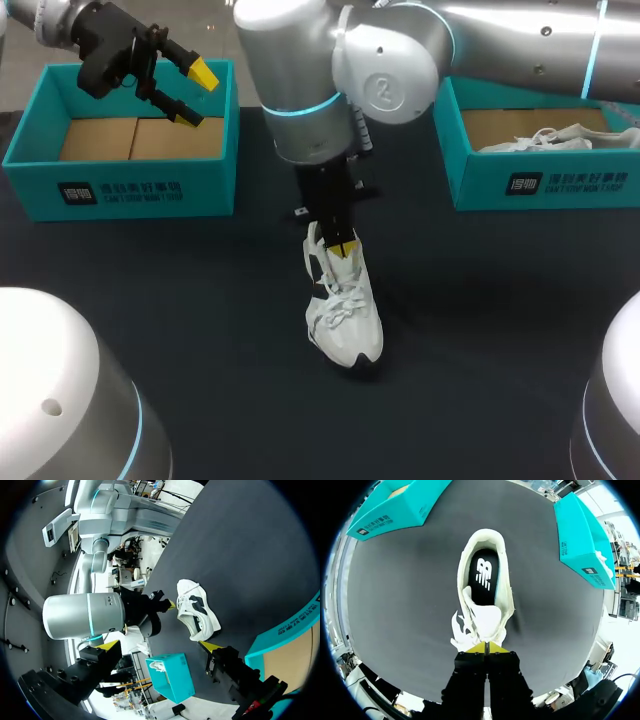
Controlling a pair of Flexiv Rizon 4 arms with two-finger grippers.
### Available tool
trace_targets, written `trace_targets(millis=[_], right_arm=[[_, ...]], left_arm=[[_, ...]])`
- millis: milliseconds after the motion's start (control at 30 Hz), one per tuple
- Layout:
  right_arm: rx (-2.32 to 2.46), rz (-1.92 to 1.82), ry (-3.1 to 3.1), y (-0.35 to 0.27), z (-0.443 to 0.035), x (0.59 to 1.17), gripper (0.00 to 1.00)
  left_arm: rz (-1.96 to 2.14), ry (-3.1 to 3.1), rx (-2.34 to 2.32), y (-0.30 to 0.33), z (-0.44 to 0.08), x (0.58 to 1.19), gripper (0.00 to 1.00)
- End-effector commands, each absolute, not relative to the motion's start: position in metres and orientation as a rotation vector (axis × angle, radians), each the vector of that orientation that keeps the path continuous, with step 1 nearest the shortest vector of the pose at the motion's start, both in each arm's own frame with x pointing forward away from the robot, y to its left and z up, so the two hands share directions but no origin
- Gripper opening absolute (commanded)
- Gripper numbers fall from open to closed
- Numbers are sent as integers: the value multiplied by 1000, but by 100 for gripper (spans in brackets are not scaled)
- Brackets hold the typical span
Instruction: Take the shoe out of the shoebox, open the shoe tongue, remove and reinsert the insole, then place the shoe into the shoebox
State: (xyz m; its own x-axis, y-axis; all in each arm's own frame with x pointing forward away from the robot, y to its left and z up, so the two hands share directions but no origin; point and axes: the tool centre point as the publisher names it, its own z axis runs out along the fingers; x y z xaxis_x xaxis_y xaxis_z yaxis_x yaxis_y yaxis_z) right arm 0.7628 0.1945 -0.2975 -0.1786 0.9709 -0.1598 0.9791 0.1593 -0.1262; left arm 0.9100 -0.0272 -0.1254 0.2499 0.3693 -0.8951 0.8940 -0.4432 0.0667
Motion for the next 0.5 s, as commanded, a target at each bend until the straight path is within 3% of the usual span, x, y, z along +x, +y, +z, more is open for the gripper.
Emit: trace_targets(millis=[33,500], right_arm=[[1985,-279,2389,202,-305,761,0],[1933,-332,2448,210,-330,778,0]], left_arm=[[-1148,1147,1939,-27,-125,910,100],[-1148,1147,1939,-27,-125,910,100]])
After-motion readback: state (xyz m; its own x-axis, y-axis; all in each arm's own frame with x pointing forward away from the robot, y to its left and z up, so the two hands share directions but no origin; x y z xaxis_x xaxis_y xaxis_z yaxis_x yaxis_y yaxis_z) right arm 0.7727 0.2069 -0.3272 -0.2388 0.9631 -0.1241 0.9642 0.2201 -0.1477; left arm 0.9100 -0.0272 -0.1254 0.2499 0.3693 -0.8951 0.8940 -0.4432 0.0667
